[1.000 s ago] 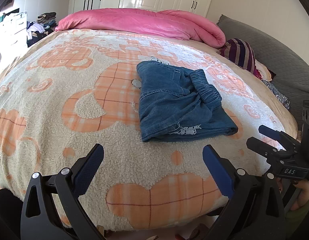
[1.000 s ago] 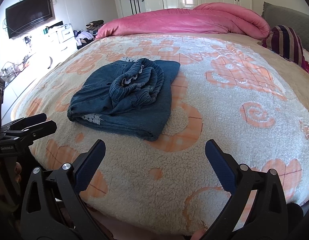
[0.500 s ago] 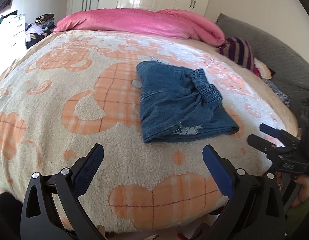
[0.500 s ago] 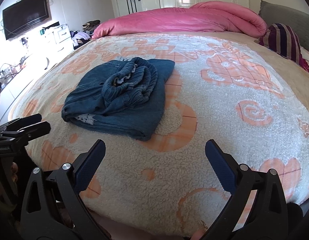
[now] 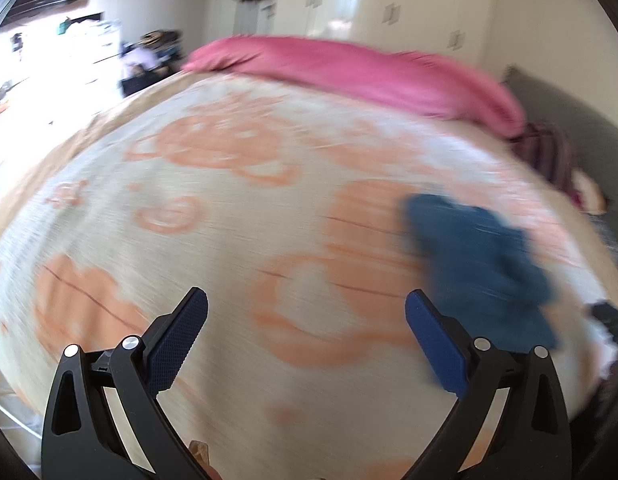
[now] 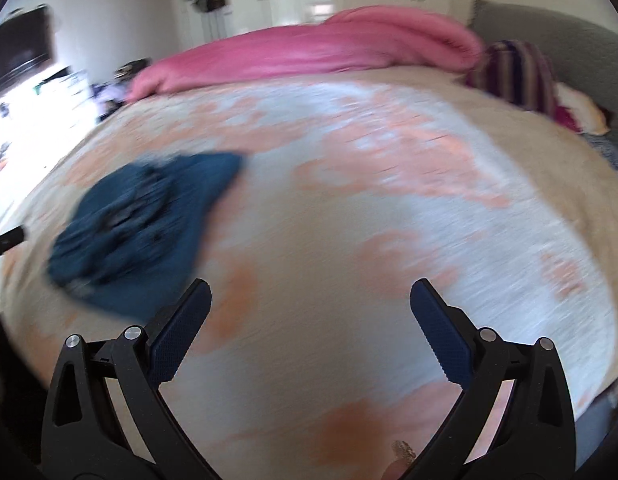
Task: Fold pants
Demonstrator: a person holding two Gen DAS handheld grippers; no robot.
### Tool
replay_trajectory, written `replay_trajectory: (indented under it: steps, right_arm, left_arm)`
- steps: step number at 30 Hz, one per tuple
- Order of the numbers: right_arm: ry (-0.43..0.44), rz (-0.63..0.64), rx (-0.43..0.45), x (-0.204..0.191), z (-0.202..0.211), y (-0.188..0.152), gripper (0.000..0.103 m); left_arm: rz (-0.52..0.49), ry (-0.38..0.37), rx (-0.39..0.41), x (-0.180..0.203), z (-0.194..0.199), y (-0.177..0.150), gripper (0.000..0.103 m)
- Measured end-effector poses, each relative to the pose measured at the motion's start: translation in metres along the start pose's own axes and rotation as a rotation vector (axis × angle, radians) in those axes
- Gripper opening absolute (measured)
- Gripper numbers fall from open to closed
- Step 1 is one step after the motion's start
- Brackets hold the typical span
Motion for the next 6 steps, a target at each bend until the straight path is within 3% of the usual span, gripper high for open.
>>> replay_trajectory:
  steps: [3, 6]
  right_arm:
    - [-0.094, -0.04, -0.01, 0.052, -0.027, 0.036, 0.094]
    - [-0.293, -0.072, 0.005, 0.12, -0.062, 0.073, 0.094]
  left_arm:
    - [0.053, 0.091, -0.088, -0.055, -0.038, 0.009, 0.099]
    - [0.077, 0.194, -0.142, -0.101, -0.065, 0.019, 0.099]
Point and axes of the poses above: each gripper's, at about its wrist camera, not at the fingertips, and z roughly against the way its jaws point, x to its right, y to its top, the point moved 7 cm from there along -z, roughly the way its jaws point, and after that the axes turned 11 degrees about -z, right-handed, at the moved point
